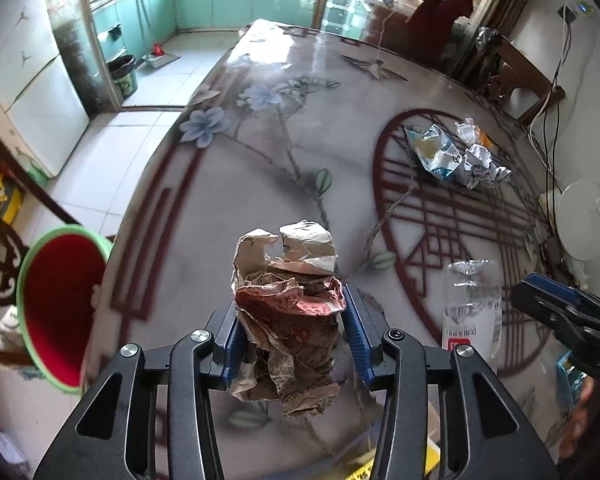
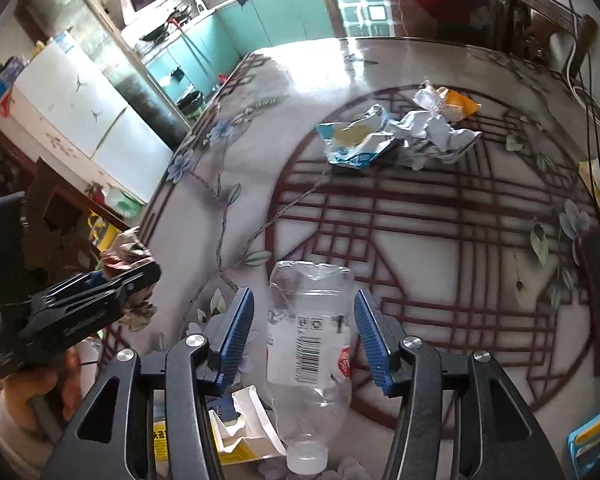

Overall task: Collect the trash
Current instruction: 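Grasp the crumpled brown paper with the left gripper while the right grasps the clear plastic bottle, then carry the brown paper with the left gripper and bottle with the right to the bucket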

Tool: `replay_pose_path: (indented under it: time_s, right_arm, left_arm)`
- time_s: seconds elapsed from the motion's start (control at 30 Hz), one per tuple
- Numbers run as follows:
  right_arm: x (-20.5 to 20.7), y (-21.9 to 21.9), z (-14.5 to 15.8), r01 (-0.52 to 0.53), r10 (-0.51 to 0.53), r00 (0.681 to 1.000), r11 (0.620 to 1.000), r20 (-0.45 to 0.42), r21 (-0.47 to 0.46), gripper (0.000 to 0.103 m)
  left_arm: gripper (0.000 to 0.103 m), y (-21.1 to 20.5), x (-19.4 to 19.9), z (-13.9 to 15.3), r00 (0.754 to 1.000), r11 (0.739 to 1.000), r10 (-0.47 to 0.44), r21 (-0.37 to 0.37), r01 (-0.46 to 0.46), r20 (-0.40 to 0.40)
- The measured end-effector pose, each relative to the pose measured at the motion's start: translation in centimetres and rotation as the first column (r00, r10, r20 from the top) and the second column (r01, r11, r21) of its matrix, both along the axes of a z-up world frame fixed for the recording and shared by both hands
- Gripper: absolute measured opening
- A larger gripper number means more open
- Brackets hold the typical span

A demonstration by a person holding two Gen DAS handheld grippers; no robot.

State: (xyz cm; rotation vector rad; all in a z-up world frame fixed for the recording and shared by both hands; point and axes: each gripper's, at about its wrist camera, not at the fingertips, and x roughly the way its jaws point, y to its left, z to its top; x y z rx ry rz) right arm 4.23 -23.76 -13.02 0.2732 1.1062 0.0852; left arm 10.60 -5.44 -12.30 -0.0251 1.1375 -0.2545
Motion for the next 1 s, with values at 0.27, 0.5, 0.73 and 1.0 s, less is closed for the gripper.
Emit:
replay_pose_path:
  time_s: [0.27, 0.5, 0.73, 1.0]
  right_arm:
    - [0.3, 1.1, -1.6, -0.012, 0.011, 0.999, 1.000, -0.048, -0.028, 0.056]
    - [0.4, 1.5, -4.0, -0.012, 0.008, 0.993, 0.999, -0.114, -0.034, 0.056]
    - [0.1, 2.3, -6.1, -0.045, 0.038, 0.983, 0.998, -0.180, -0.038, 0.056]
    - [-0.6, 3.5, -8.2, -0.091, 0.070, 0.971, 0.992, -0.227, -0.082, 0.059]
  left_arm:
    - [0.043, 1.2, -1.4, 0.5, 0.999, 0.999, 0.036, -0.019, -0.036, 0.010]
    - [0.044, 2.2, -2.4, 0.7, 0.999, 0.999, 0.046, -0.023, -0.046, 0.012]
    - [0.044, 3.7, -3.5, 0.4, 0.997, 0.997, 0.077, -0.023, -0.077, -0.001]
    - [0.044, 4.6, -4.4, 0.3, 0.995, 0.995, 0.096, -0.022, -0.096, -0.010]
